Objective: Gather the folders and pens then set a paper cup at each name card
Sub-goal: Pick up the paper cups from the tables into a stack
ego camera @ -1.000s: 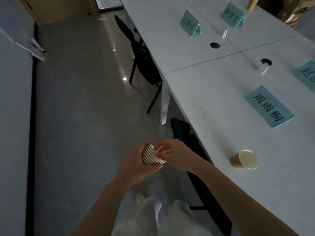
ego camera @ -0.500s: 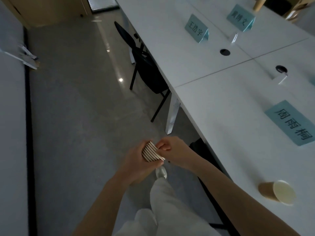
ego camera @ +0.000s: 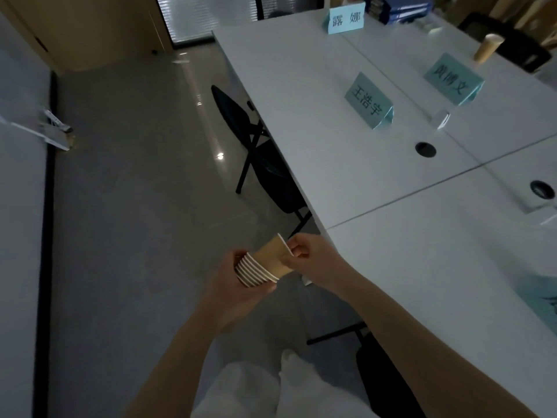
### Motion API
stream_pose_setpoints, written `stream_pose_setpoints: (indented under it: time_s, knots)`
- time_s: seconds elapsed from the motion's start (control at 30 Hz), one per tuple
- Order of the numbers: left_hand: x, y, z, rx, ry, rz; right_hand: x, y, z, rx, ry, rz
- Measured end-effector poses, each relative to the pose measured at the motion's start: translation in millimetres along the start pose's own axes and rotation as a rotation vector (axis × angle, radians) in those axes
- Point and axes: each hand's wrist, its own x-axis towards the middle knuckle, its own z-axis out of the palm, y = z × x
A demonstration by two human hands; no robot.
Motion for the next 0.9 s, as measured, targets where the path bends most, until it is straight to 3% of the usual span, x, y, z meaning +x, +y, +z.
stream_pose_setpoints:
  time_s: [0.33,0.63,0.8,0.9]
  knots:
    - [161,5,-95,0.097,-0.045,0.025,142,-59,4,0.119,0.178,0.042]
    - [278,25,-146,0.051,-0.154,0.087,223,-92,-3,0.253,0.39,0.219]
    - [329,40,-141,0.066,-0.205,0.1,260,-77,-39,0.092,0.507,0.334]
    - [360,55,-132,0.075,-0.213,0.12,291,-59,-65,-0.152,0.561,0.34]
